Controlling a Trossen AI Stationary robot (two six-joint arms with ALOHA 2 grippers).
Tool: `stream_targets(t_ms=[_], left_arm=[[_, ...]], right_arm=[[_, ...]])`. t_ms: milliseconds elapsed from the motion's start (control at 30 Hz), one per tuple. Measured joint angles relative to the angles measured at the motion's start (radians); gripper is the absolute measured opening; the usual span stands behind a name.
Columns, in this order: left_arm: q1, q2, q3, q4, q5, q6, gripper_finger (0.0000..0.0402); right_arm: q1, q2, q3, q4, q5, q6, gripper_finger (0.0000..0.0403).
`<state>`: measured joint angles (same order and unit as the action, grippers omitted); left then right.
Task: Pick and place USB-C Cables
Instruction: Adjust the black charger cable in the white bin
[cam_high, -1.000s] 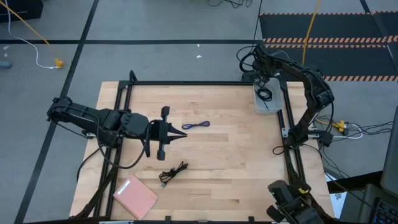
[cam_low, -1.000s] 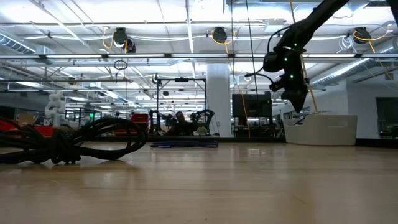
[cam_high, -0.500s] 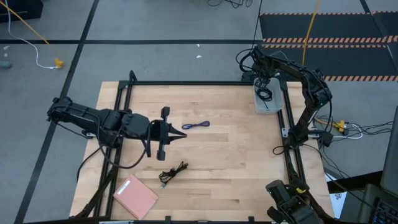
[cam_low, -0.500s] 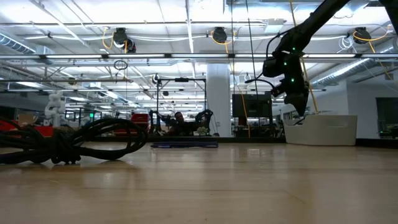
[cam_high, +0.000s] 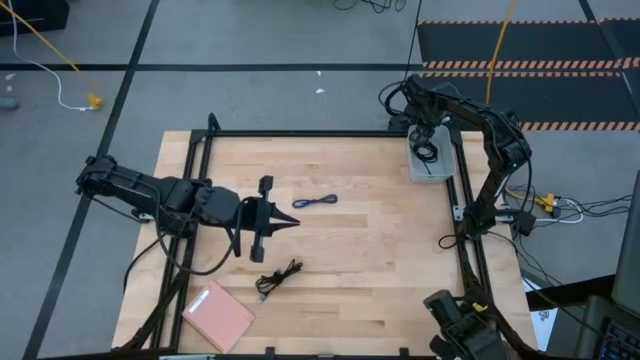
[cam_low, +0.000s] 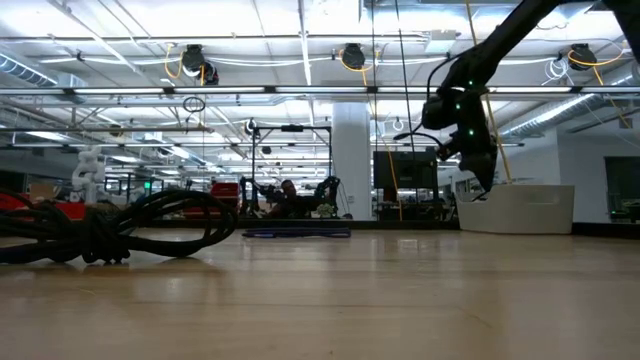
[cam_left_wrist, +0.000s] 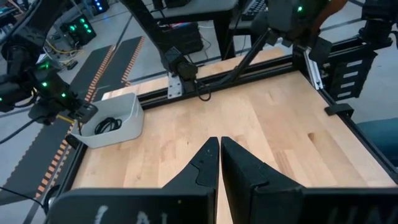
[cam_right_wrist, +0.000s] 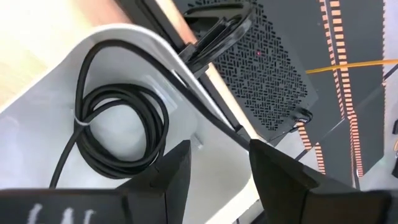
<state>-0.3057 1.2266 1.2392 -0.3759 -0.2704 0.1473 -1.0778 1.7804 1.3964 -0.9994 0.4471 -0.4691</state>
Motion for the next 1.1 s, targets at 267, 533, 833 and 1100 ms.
stream_targets(t_ms=[267,533,833,1100], left_arm=[[0.0,0.0,0.0,0.003,0.0,0.0,0.0021],[-0.002,0.0,0.0,0.007,0.0,0.0,0.0021],[-0.012,-0.001,0.0,0.027,0.0,0.012,0.0021],[-0.012,-0.001,0.0,0.036,0.0,0.024,0.0021]], right_arm=[[0.003,0.002,0.0,0.008,0.028,0.004,0.0141],[0.003,0.002,0.0,0.007,0.028,0.003,0.0083],[0.003,0.008,0.0,0.015,0.055,0.003,0.0131],[0.006,0.048,0.0,-0.008,0.108,0.009,0.0169]])
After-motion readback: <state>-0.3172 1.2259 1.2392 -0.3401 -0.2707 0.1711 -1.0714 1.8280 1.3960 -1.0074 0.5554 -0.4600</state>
